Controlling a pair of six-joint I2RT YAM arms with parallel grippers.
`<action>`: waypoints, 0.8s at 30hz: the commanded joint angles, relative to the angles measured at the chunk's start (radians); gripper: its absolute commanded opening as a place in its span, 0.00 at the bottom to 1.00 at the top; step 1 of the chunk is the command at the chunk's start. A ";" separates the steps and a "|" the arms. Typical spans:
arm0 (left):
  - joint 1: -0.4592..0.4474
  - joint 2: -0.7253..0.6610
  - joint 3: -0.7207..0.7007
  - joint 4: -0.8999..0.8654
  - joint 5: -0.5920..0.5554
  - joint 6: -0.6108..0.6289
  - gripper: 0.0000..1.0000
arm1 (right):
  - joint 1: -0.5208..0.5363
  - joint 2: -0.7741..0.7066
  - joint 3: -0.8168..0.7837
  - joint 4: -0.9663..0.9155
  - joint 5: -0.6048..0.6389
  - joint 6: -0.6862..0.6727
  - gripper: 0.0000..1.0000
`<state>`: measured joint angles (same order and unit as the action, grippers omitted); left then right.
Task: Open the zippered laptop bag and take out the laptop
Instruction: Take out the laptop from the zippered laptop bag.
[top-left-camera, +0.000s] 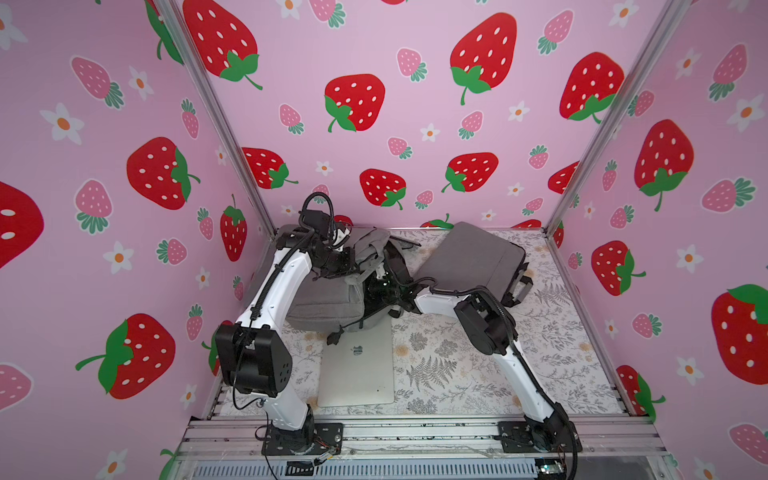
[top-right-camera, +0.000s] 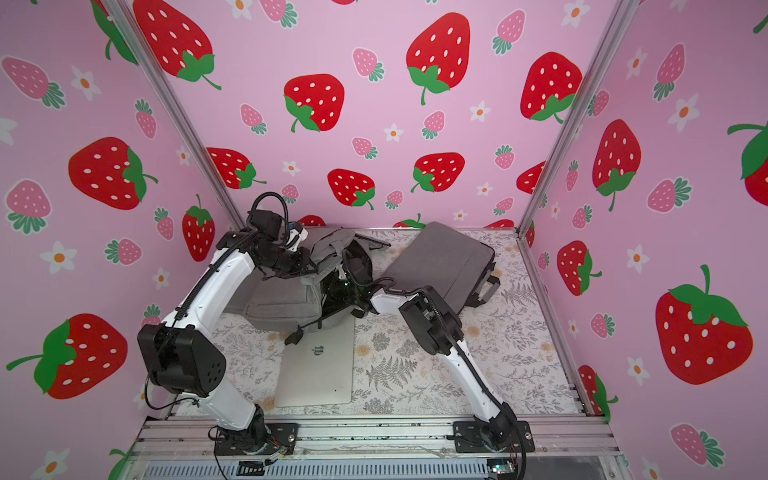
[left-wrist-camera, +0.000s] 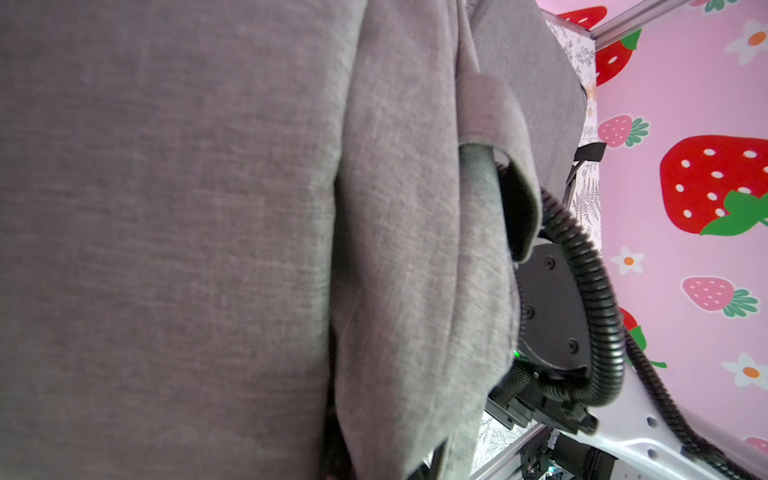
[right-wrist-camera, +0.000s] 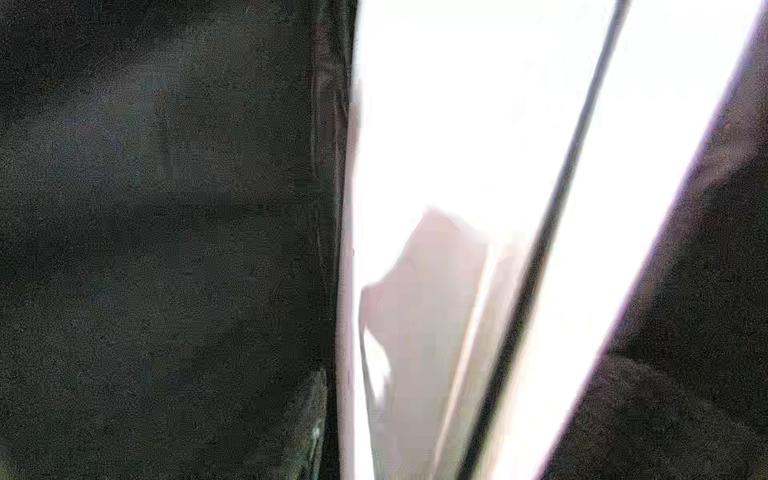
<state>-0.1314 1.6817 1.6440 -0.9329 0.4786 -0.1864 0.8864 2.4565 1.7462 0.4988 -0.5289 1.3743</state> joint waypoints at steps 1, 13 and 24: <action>-0.028 -0.022 0.088 0.042 0.124 0.026 0.00 | 0.019 0.021 0.061 0.072 -0.019 0.027 0.44; -0.035 -0.033 0.060 -0.001 0.011 0.062 0.00 | -0.003 -0.089 -0.009 0.114 -0.031 -0.045 0.09; -0.035 -0.026 0.037 -0.001 -0.095 0.069 0.00 | -0.039 -0.320 -0.244 0.199 -0.006 -0.108 0.00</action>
<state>-0.1638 1.6840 1.6562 -0.9642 0.3878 -0.1455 0.8619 2.2417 1.5166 0.5537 -0.5140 1.3098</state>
